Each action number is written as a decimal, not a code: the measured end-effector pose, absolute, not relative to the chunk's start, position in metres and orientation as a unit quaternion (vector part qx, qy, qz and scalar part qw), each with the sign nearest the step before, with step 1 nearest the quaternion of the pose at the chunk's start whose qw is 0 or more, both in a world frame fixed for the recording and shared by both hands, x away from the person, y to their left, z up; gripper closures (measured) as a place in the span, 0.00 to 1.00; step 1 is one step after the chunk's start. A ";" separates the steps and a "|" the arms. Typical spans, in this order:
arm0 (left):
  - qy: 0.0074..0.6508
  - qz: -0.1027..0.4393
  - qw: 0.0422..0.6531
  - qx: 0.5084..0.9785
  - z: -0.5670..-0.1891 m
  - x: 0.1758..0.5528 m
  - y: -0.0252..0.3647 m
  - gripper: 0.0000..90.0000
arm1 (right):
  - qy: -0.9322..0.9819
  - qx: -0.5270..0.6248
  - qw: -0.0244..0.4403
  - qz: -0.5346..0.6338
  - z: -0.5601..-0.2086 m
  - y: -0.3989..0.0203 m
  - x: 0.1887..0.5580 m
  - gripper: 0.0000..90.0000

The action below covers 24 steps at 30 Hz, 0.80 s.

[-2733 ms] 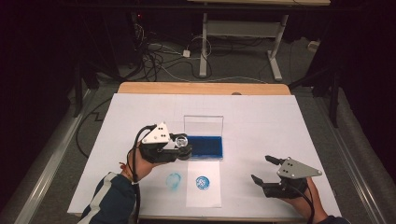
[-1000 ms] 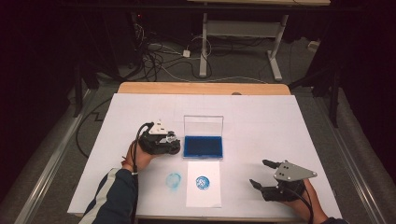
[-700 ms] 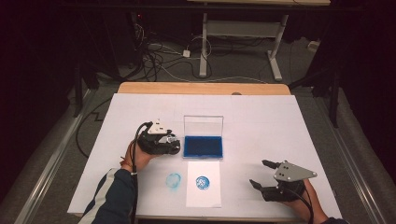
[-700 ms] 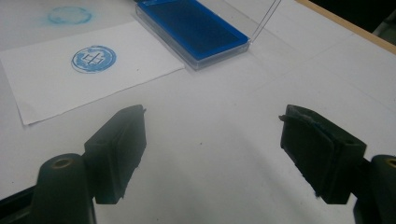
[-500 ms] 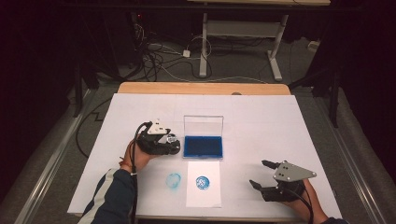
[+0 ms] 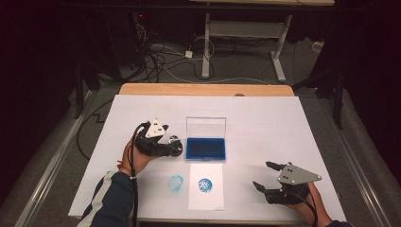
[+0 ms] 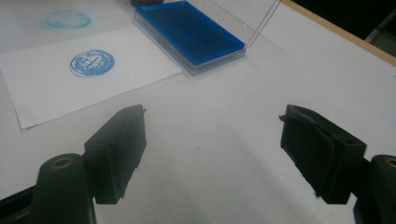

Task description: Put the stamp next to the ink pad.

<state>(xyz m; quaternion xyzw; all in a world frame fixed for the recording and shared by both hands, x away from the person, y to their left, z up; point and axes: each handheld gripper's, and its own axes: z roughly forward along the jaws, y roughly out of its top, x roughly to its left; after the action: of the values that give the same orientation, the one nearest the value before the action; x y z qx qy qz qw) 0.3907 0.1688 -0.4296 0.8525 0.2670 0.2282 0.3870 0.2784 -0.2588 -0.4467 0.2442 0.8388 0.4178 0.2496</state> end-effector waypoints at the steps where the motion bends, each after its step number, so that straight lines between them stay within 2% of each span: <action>1: 0.266 0.233 0.388 0.851 -0.428 0.389 0.169 0.32 | 0.837 0.244 0.252 0.421 -0.446 -0.259 0.278 0.25; 9: 0.248 0.241 0.404 0.847 -0.419 0.378 0.166 0.32 | 0.828 0.242 0.270 0.427 -0.444 -0.259 0.276 0.25; 10: 0.246 0.242 0.401 0.849 -0.418 0.377 0.165 0.27 | 0.829 0.242 0.269 0.427 -0.444 -0.259 0.276 0.25; 11: 0.240 0.240 0.403 0.850 -0.418 0.375 0.164 0.27 | 0.829 0.242 0.271 0.426 -0.444 -0.259 0.276 0.25; 24: 0.202 0.258 0.418 0.847 -0.409 0.353 0.155 0.26 | 0.828 0.239 0.279 0.424 -0.443 -0.258 0.274 0.25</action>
<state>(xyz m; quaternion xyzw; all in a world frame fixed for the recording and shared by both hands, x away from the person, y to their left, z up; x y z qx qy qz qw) 0.3534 0.1552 -0.4087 0.8475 0.2020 0.2576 0.4179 0.2742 -0.2577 -0.4430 0.2392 0.8276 0.4240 0.2794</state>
